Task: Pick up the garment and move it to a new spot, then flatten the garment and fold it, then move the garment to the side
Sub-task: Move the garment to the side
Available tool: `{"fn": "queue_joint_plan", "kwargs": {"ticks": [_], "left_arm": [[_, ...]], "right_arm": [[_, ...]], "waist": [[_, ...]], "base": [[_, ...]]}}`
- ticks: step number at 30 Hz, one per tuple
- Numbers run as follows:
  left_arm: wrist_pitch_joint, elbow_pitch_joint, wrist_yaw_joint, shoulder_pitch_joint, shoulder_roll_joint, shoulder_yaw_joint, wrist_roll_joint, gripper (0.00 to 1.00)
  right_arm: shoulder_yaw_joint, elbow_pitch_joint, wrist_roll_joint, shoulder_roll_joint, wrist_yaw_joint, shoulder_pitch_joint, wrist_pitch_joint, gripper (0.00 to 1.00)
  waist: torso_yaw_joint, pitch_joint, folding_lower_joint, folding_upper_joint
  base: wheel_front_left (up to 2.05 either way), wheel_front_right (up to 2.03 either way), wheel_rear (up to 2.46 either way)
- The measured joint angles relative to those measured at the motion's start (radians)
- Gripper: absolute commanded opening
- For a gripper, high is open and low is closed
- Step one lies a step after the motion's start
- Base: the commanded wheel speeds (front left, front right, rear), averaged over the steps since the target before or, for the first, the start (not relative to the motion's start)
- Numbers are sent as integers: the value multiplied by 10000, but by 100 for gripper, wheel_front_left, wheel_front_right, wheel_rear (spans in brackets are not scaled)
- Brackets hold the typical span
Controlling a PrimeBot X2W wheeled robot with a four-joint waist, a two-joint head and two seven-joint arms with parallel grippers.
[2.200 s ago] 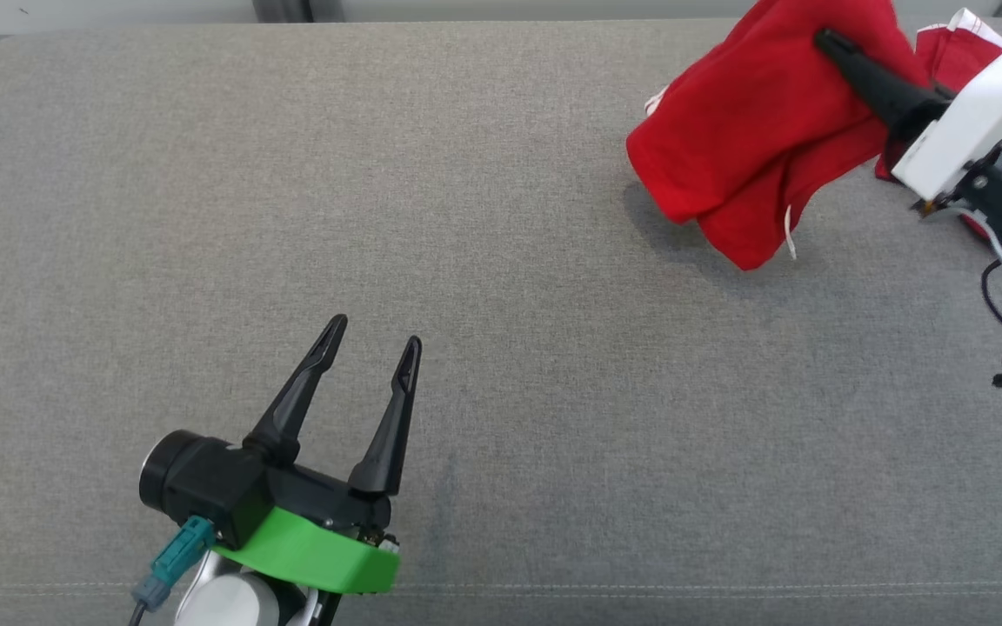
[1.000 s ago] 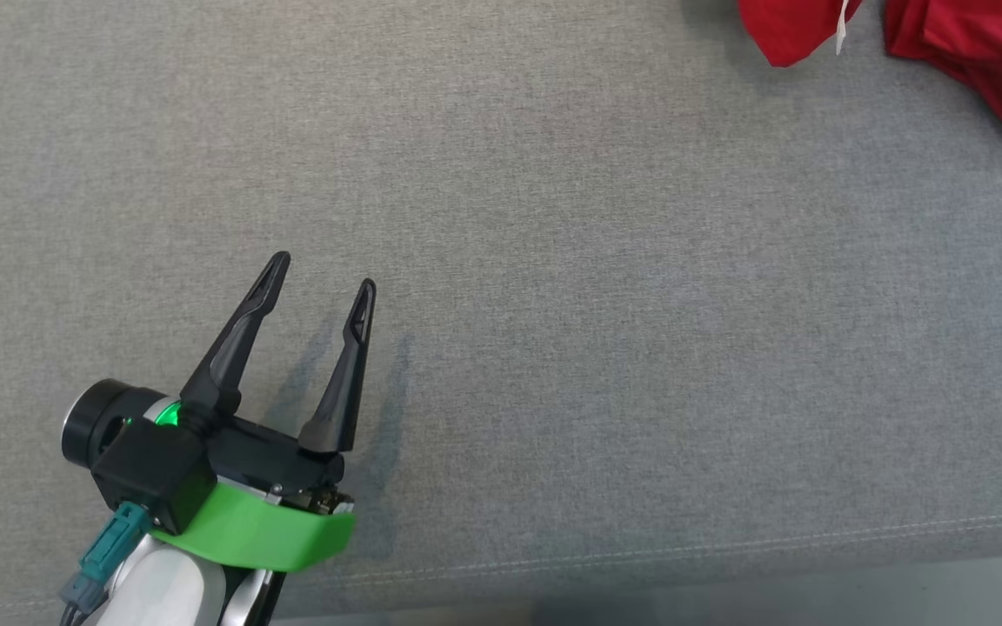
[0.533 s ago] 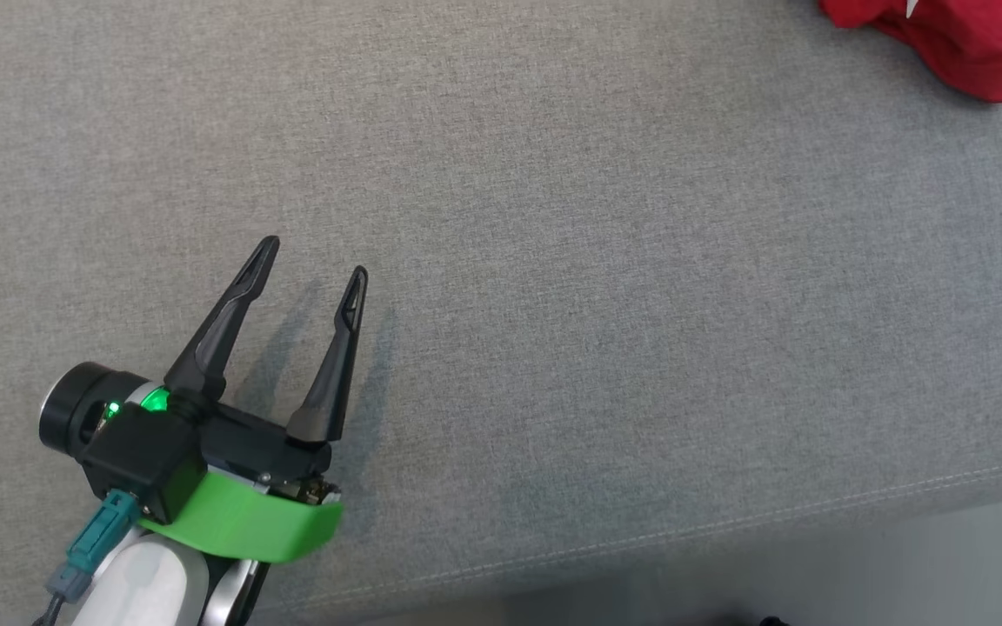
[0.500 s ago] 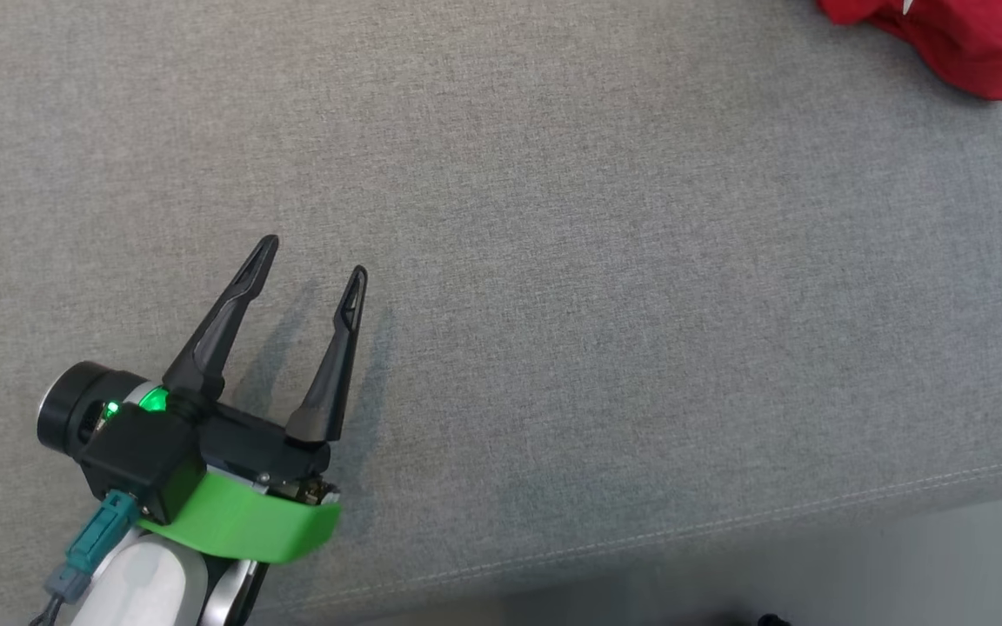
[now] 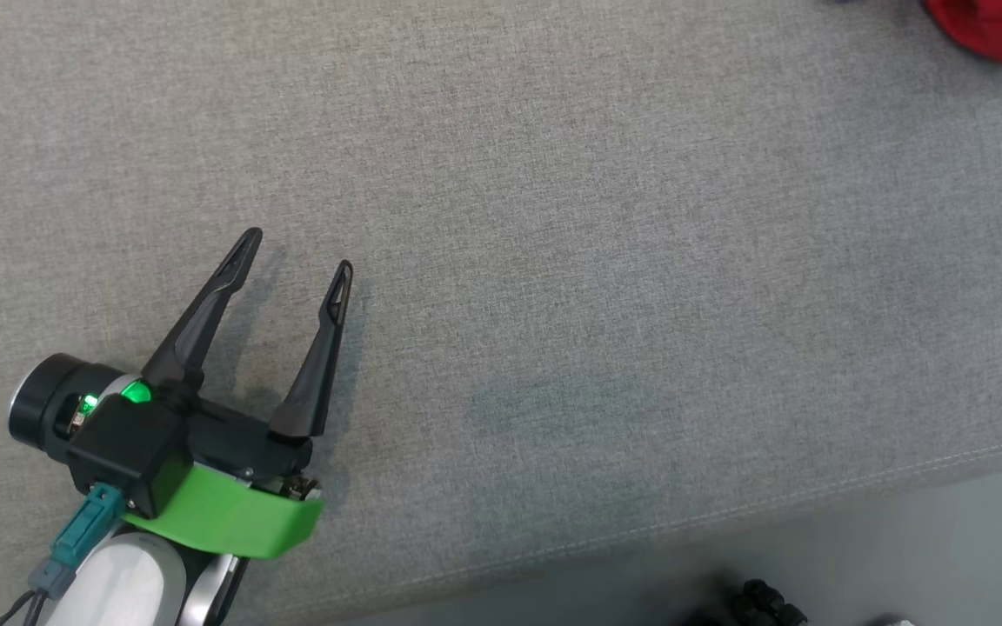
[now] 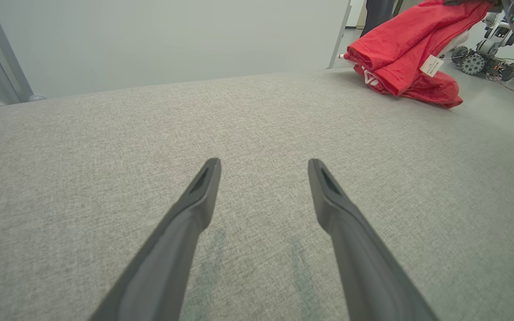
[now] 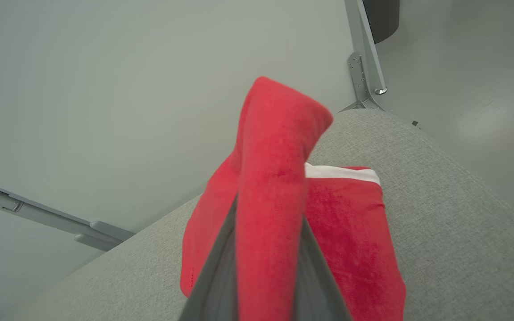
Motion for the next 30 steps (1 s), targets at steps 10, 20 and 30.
{"fn": "queue_joint_plan", "kwargs": {"ticks": [10,20,30], "left_arm": [[376,-311,31,-42,268,73,148,100],[614,-466,44,-93,454,132,180,100],[550,-669,40,-170,403,-25,221,100]], "right_arm": [[81,802,-268,40,2,38,-573,0],[146,1595,-546,610,15,60,-1413,100],[293,2359,-838,704,211,105,-2006,100]], "waist": [[-109,526,0,0],[-138,913,0,0],[-382,814,0,0]], "base": [[0,0,0],[0,0,0],[0,0,0]]}}
